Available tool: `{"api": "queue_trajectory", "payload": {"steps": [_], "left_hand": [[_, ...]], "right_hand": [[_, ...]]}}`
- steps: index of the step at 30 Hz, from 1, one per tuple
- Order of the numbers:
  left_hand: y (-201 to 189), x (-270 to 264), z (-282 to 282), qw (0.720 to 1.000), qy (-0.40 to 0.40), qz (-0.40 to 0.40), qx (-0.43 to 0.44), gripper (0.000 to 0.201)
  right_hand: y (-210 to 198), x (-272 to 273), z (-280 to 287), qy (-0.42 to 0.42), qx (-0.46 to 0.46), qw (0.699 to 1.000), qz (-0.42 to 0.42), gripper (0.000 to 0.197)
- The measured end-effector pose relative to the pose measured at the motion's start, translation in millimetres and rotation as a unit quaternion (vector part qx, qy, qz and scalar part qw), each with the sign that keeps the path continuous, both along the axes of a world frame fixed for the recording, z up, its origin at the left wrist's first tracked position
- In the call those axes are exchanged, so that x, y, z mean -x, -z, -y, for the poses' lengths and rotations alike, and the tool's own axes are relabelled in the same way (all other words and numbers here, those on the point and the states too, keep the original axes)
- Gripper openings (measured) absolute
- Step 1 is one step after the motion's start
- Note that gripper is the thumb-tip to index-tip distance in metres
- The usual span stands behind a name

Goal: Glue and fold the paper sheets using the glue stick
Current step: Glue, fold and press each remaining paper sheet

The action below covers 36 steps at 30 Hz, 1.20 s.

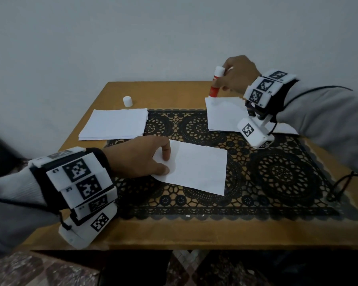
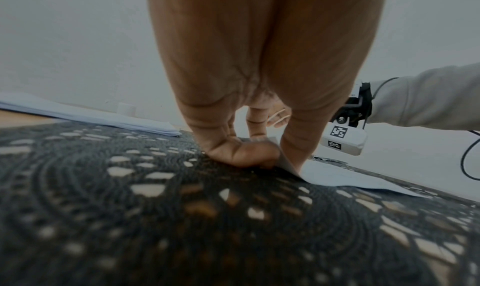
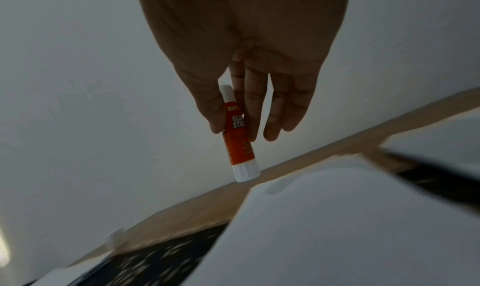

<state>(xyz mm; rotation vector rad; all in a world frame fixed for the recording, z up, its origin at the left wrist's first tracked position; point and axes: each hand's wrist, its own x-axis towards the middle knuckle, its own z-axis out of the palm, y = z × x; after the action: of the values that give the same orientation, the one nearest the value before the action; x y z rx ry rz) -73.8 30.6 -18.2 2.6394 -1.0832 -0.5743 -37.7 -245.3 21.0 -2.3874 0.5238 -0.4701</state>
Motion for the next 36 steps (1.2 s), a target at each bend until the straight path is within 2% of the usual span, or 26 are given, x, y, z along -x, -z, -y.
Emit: {"api": "queue_trajectory", "payload": {"steps": [8,23,29,32,34,36], "left_hand": [[-0.6,0.3,0.9,1.000,0.001,-0.006,-0.002,0.019],[-0.6,0.6,0.6,1.000,0.002,-0.003,-0.004,0.021],[2.1,-2.4,1.4,1.000,0.004,0.005,-0.015,0.020],[2.7,-0.3,1.6,1.000,-0.003,0.016,-0.021,0.019],[1.3,1.5,2.4,0.999,-0.007,0.024,-0.024,0.020],[0.0,3.4,3.5,0.999,-0.012,0.025,-0.024,0.021]], "right_hand": [[14.1,-27.6,-31.5,-0.044,0.105,0.993,-0.026,0.034],[22.4,-40.8,-24.9,-0.037,0.118,0.991,-0.053,0.039],[16.0,-26.9,-16.6,-0.031,0.136,0.985,-0.100,0.063],[4.4,-1.6,5.2,-0.039,0.202,0.968,-0.142,0.050],[0.2,24.0,23.5,-0.043,0.259,0.945,-0.193,0.035],[2.5,51.9,42.8,-0.047,0.301,0.923,-0.234,0.030]]}}
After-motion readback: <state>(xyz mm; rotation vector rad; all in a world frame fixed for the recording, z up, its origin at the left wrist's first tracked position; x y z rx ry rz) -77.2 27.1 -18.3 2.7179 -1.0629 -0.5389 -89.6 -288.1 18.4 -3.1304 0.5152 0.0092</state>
